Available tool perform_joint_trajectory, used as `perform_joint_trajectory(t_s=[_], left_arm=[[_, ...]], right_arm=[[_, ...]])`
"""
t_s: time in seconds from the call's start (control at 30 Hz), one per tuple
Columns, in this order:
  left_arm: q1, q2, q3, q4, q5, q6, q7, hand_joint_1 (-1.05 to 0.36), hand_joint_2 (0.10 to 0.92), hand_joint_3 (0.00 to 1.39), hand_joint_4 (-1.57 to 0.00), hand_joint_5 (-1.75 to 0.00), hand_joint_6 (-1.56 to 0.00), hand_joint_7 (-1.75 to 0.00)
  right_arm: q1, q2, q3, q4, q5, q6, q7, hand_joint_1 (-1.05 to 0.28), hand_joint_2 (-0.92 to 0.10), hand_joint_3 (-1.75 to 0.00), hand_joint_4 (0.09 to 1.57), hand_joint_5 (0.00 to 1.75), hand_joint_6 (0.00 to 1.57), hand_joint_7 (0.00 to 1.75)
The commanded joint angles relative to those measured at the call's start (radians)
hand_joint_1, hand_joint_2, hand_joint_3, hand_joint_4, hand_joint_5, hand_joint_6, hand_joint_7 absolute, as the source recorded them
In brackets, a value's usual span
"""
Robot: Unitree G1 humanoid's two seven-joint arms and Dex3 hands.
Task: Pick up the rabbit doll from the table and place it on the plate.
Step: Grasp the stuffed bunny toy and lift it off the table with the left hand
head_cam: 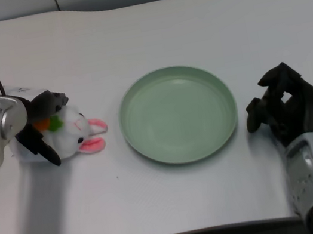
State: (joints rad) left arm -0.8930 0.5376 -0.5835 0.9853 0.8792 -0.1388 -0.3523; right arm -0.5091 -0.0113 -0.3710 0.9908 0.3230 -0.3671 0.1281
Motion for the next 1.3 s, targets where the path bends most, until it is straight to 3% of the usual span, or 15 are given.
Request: perform_joint_trajectory(t_s=[0.03,0.3,0.4,0.5,0.6,0.63,0.7,0.77,0.83,0.9,0.93,1.03,1.17,1.23,1.3], left_arm=[[-0.009,-0.017,-0.04,0.066,0.025,-0.015,0.044,-1.0,0.812,0.0,0.0,0.0,-0.07,-0.01],[-0.011,-0.02,-0.126,0.145,0.09,-0.081,0.263,-0.97,0.811,0.0,-0.08,-0.05,-0.13,-0.03],[-0.004,-0.02,-0.131,0.17,0.085,-0.107,0.343,-0.89,0.794,0.0,-0.19,-0.12,-0.23,-0.06],[-0.003,-0.024,-0.136,0.191,0.082,-0.122,0.387,-0.8,0.785,0.0,-0.29,-0.18,-0.35,-0.07],[-0.002,-0.032,-0.137,0.215,0.079,-0.129,0.431,-0.76,0.768,0.0,-0.36,-0.27,-0.45,-0.05],[-0.002,-0.036,-0.138,0.223,0.079,-0.124,0.442,-0.74,0.76,0.0,-0.33,-0.38,-0.48,-0.04],[-0.003,-0.043,-0.144,0.234,0.083,-0.115,0.462,-0.69,0.762,0.0,-0.21,-0.81,-0.6,-0.03],[-0.002,-0.046,-0.144,0.243,0.08,-0.113,0.479,-0.64,0.764,0.0,-0.21,-1.05,-0.7,-0.06],[0.0,-0.046,-0.132,0.25,0.062,-0.124,0.489,-0.56,0.757,0.0,-0.24,-1.27,-0.8,-0.13],[0.003,-0.042,-0.131,0.255,0.056,-0.137,0.514,-0.46,0.746,0.0,-0.34,-1.37,-0.63,-0.71],[0.001,-0.043,-0.145,0.26,0.071,-0.129,0.534,-0.44,0.744,0.0,-0.36,-1.39,-0.58,-0.85],[0.001,-0.044,-0.167,0.273,0.089,-0.128,0.586,-0.43,0.759,0.0,-0.54,-1.42,-0.59,-0.94],[0.012,-0.035,-0.176,0.286,0.093,-0.163,0.705,-0.31,0.732,0.0,-0.76,-1.71,-0.71,-1.13],[0.012,-0.025,-0.188,0.29,0.104,-0.183,0.758,-0.3,0.742,0.0,-0.88,-1.74,-0.8,-1.03],[0.008,-0.021,-0.193,0.295,0.109,-0.193,0.78,-0.31,0.772,0.0,-0.98,-1.74,-0.94,-0.68]], right_arm=[[0.014,0.005,-0.003,-0.015,0.005,0.01,-0.007,-1.05,-0.57,-1.32,1.57,1.48,1.17,1.75],[0.012,0.002,-0.003,-0.015,0.004,0.02,-0.016,-1.05,-0.57,-1.33,1.57,1.49,1.17,1.75],[0.012,0.005,-0.002,-0.015,0.002,0.014,-0.018,-1.05,-0.57,-1.33,1.57,1.49,1.17,1.75],[0.012,0.007,-0.003,-0.019,0.006,0.025,-0.02,-1.05,-0.57,-1.33,1.57,1.49,1.16,1.75],[0.015,0.007,-0.003,-0.02,0.006,0.019,-0.011,-1.05,-0.57,-1.34,1.57,1.49,1.16,1.75],[0.015,0.006,-0.004,-0.019,0.008,0.018,-0.007,-1.05,-0.57,-1.33,1.57,1.49,1.15,1.75],[0.014,0.006,-0.005,-0.018,0.009,0.022,-0.01,-1.05,-0.57,-1.32,1.57,1.48,1.15,1.75],[0.015,0.007,-0.006,-0.021,0.01,0.024,-0.011,-1.05,-0.58,-1.32,1.57,1.46,1.15,1.75],[0.014,0.008,-0.006,-0.018,0.01,0.018,-0.009,-1.05,-0.56,-1.31,1.57,1.46,1.15,1.75],[0.013,0.008,-0.005,-0.017,0.008,0.016,-0.009,-1.05,-0.56,-1.31,1.57,1.46,1.16,1.75],[0.013,0.009,-0.005,-0.018,0.008,0.017,-0.01,-1.05,-0.56,-1.31,1.57,1.46,1.16,1.75],[0.013,0.01,-0.006,-0.022,0.01,0.021,-0.013,-1.05,-0.55,-1.31,1.57,1.47,1.17,1.75],[0.014,0.012,-0.006,-0.026,0.009,0.023,-0.017,-1.05,-0.56,-1.33,1.57,1.47,1.17,1.75],[0.014,0.011,-0.005,-0.025,0.005,0.024,-0.022,-1.05,-0.55,-1.33,1.57,1.47,1.17,1.75],[0.015,0.011,-0.005,-0.026,0.004,0.026,-0.025,-1.05,-0.55,-1.33,1.57,1.47,1.16,1.75]])
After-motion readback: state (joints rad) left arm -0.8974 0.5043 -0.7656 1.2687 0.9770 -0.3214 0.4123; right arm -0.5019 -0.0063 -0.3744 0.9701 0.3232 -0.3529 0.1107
